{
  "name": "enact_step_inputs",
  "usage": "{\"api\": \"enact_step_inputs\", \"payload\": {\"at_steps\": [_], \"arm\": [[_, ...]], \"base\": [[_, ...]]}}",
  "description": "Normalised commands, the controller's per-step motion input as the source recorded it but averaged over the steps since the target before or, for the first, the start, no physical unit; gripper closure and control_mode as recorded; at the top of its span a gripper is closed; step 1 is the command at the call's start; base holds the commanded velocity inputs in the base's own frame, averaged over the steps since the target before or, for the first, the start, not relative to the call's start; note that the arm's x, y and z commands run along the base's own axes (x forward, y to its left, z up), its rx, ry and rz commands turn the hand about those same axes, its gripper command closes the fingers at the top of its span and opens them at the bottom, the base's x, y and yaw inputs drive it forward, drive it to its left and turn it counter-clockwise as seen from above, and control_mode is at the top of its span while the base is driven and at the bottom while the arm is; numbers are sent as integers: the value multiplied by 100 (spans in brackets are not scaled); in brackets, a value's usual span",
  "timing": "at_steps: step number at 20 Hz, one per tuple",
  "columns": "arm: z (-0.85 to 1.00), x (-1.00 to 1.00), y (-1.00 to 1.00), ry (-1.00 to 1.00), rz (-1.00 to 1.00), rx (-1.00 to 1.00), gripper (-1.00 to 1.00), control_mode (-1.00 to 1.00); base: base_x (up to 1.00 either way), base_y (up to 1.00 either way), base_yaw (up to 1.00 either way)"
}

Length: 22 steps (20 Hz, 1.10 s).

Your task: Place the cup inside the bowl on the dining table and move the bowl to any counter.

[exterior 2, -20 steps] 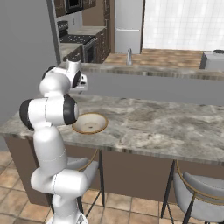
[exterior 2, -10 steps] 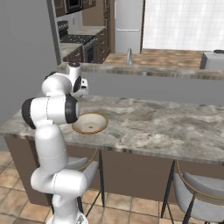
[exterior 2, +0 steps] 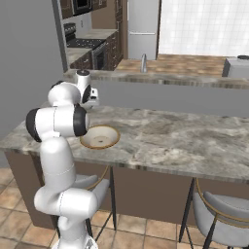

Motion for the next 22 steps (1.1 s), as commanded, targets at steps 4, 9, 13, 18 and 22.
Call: {"api": "enact_step_inputs", "payload": {"at_steps": [4,9,13,18,22], "arm": [[-12,0,0,0,-2,0,-100,-100],[-16,0,0,0,-2,0,-100,-100],[-21,0,0,1,-2,0,-100,-100],[-13,0,0,1,-3,0,-100,-100],[-13,1,4,0,-3,0,-100,-100]], "base": [[0,0,0],[0,0,0],[0,0,0],[0,0,0],[0,0,0]]}}
